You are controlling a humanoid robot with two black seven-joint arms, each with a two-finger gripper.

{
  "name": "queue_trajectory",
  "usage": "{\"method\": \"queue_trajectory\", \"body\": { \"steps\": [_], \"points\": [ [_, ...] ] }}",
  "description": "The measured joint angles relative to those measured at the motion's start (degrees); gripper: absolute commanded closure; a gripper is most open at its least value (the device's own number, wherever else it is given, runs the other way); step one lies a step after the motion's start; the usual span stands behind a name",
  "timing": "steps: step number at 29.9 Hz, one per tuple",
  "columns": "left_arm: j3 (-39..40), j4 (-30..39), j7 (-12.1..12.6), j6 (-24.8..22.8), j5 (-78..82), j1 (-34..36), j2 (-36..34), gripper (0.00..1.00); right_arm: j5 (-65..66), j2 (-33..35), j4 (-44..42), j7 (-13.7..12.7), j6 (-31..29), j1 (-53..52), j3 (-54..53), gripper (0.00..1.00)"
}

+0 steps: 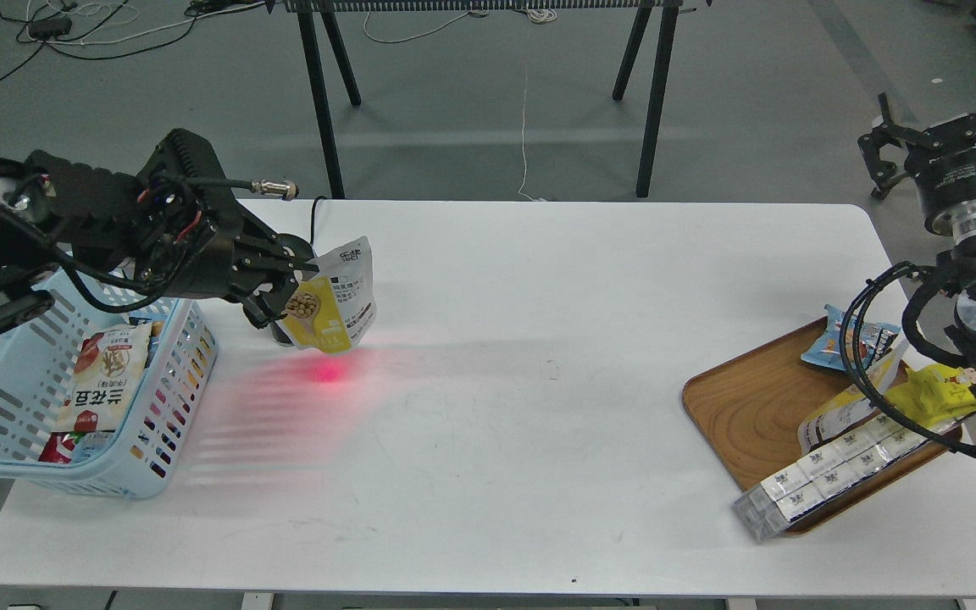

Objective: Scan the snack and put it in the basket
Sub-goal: 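Lift the pouch and hold it in front of the barcode scanner, then move the pouch over the blue basket and release it inside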

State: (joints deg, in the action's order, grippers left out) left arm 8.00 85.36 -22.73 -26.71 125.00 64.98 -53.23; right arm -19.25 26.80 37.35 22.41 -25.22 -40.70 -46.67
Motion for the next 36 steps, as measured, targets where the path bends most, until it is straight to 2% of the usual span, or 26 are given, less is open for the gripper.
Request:
{"method": "queue_trajectory", "body": {
  "steps": [7, 15, 25, 30, 36],
  "points": [
    [1.69, 2.77, -0.74, 0.14, 0.0, 0.09, -1.08, 1.0, 0.0, 0.0, 0.0, 0.0, 0.0, -0.09, 0.0, 0.01],
    [7.26, 6.43, -4.98, 1.05, 0.0, -0.04, -8.85, 1.0, 0.0, 0.0, 0.0, 0.0, 0.0, -0.04, 0.0, 0.01],
    [8.35, 6.87, -5.27, 9.02, 0.0, -0.4, -23.93, 1.0, 0.0, 0.0, -0.06, 0.0, 0.0, 0.1, -0.17, 0.01],
    [4.27, 5.38, -5.28, 13.87, 0.0, -0.61, -30.2, 1.0, 0.0, -0.06, -0.02, 0.0, 0.03, 0.12, -0.34, 0.01],
    [-2.35, -1.52, -5.27, 20.71, 0.01, -0.64, -33.49, 1.0, 0.0, -0.08, 0.0, 0.0, 0.08, 0.06, -0.35, 0.01]
  ]
}}
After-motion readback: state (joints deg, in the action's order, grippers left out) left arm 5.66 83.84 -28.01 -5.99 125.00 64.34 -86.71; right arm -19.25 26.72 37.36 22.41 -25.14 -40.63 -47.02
